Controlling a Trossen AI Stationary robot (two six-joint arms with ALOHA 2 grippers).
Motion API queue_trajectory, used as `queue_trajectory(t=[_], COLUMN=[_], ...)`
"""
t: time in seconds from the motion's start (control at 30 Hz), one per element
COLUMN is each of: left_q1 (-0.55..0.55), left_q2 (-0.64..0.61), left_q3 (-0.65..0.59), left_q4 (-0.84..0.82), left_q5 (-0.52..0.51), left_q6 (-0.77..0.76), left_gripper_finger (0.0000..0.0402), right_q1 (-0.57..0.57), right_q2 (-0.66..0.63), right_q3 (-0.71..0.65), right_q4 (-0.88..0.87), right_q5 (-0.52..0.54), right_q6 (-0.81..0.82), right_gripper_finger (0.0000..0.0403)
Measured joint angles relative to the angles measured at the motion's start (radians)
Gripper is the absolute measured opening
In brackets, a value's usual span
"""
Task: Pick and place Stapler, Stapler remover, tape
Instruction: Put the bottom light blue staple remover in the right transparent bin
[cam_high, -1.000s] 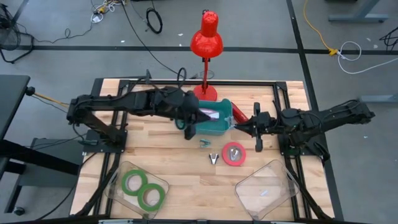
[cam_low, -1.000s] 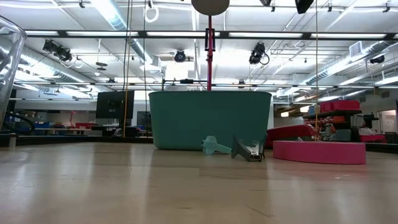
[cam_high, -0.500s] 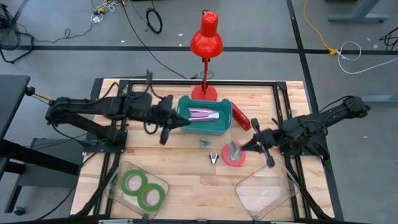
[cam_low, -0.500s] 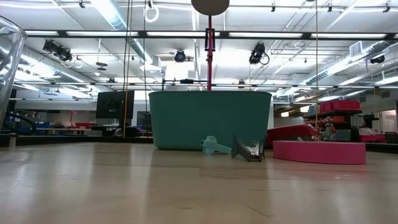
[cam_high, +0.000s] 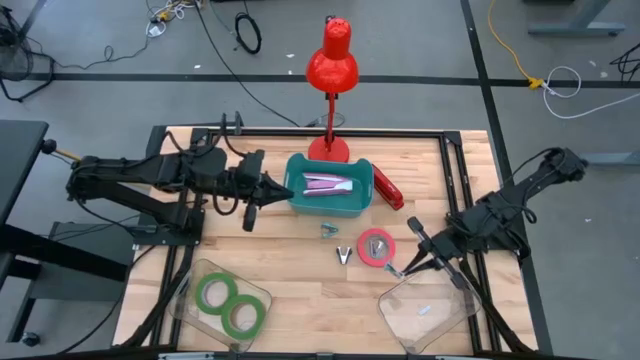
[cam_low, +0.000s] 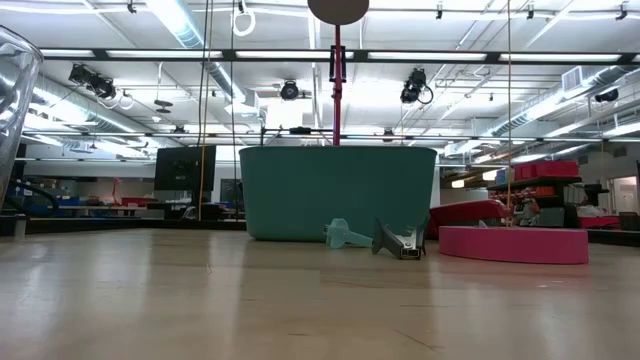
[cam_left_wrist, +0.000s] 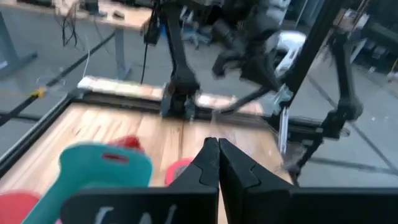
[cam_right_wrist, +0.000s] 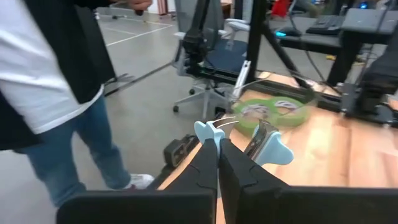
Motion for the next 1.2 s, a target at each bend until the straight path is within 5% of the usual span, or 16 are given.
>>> queue_trajectory(t=[0.5,1.2], left_q1=[0.002,0.002], left_q2=[-0.087,-0.097], left_q3=[0.001,-0.001], left_q4=[-0.075,-0.086], left_q5=[-0.023,-0.044], left_q6=[-0.006,-0.010], left_gripper_finger=[0.0000,0.0000], right_q1=[0.195,0.351], right_q2=[0.046,0.363], right_q3=[0.000,0.000], right_q4=[-0.251,-0.445], right_q5=[-0.007,-0.079], right_q6=[0.173,0.193], right_gripper_finger=[0.0000,0.0000])
